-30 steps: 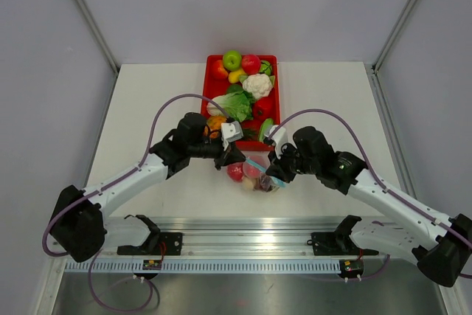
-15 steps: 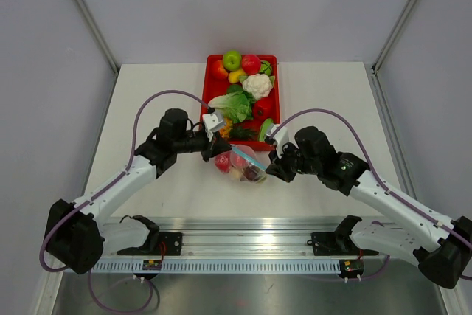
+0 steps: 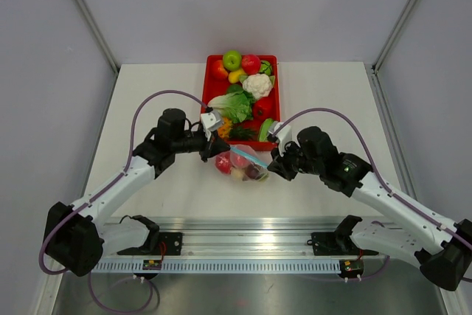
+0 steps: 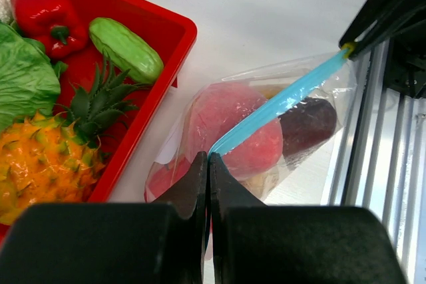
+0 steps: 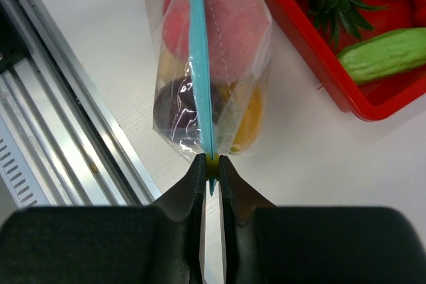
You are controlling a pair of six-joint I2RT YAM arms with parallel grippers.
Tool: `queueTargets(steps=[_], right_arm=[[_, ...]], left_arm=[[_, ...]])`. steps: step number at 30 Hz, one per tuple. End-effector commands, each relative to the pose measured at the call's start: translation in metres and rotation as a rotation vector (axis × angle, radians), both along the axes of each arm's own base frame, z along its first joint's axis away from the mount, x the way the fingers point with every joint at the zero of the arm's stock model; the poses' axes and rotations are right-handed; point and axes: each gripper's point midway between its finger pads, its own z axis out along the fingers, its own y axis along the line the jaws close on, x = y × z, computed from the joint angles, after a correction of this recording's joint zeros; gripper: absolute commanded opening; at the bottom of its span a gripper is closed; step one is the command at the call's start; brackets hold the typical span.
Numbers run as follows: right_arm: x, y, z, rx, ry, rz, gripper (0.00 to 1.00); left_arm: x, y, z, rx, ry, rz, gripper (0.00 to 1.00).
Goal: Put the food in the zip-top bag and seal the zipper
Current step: Zip the zipper food storage bag at the center of the board, then place the zipper food storage bag at the center of the board.
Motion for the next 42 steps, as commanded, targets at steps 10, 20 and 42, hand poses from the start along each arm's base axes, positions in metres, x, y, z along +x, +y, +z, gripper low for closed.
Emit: queueTargets(steps=[10, 20, 42], right_arm=[[0.049, -0.078, 0.04, -0.049, -0.14, -0.556, 0.0], [0.031, -0.199, 0.112, 0.067, -0.421, -1.044, 0.07], [0.032, -0.167, 0.08, 0.107, -0.247, -0.988, 0.94]], left_arm=[[-0.013, -0.088, 0.085, -0.131, -0.115, -0.144, 0.0], [0.01, -0.19, 0.122, -0.224, -0.148, -0.31, 0.0], [0.097, -0.136, 0.197, -0.233, -0.262, 0.08, 0.99]])
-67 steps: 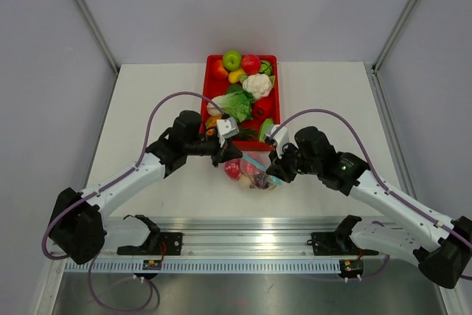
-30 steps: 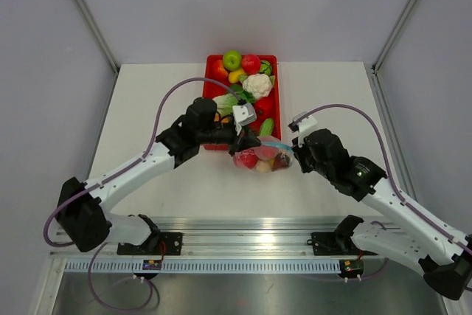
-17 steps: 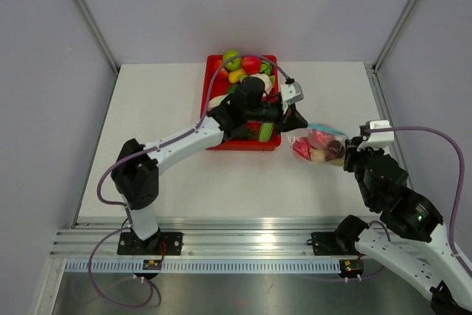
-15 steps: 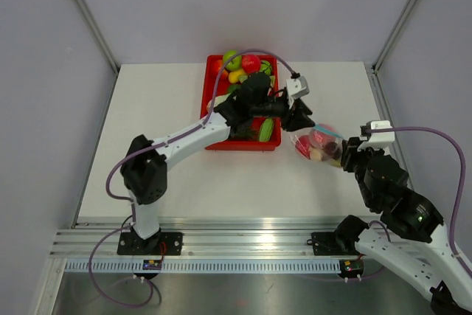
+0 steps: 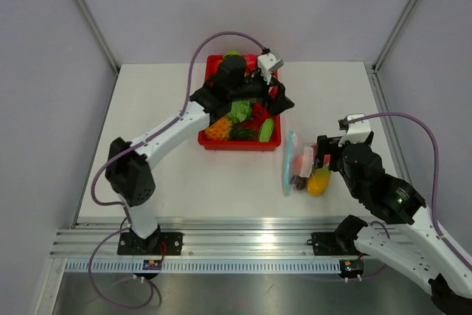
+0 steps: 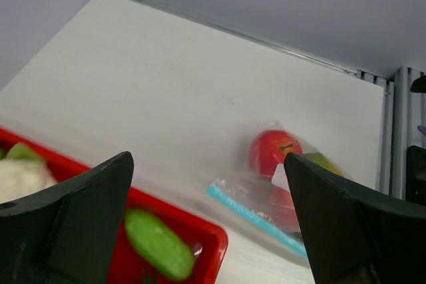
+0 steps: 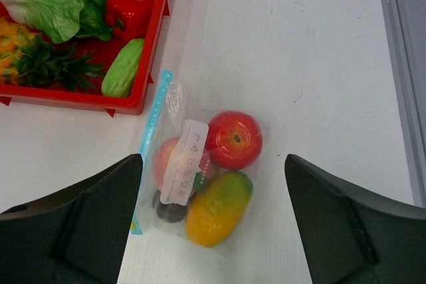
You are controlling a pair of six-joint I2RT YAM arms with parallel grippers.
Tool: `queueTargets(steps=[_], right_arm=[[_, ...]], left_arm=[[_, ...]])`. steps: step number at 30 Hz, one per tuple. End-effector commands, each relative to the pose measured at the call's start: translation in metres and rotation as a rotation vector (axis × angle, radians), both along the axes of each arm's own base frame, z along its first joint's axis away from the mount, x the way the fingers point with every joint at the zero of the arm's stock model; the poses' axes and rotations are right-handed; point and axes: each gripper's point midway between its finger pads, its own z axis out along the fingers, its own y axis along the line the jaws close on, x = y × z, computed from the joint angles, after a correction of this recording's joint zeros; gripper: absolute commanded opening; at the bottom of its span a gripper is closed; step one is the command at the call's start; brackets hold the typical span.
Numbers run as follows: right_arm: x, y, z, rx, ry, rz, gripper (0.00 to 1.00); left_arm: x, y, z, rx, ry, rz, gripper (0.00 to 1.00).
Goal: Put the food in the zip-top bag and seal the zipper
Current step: Place the zipper food storage bag at the center of the board, then reset both arms
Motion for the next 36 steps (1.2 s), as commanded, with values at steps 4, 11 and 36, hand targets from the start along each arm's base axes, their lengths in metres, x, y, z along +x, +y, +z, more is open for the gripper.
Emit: queueTargets(steps=[4, 11, 36], right_arm=[[0.007, 0.004, 0.004, 0.07, 0.014, -0.067, 0.99], [0.039, 0.012, -0.045, 0.1, 0.3, -0.241, 0.99], [0.075, -0.042, -0.016, 0.193, 0.108, -0.544, 1.0]], left_arm=[[-0.006, 0.103, 0.083, -0.007, -0.182, 0.378, 0.99], [-0.013, 0.212, 0.048, 0.122, -0.09, 0.739, 0.99], [-0.094, 0.327, -0.053, 0.183, 0.253, 1.031, 0.99]])
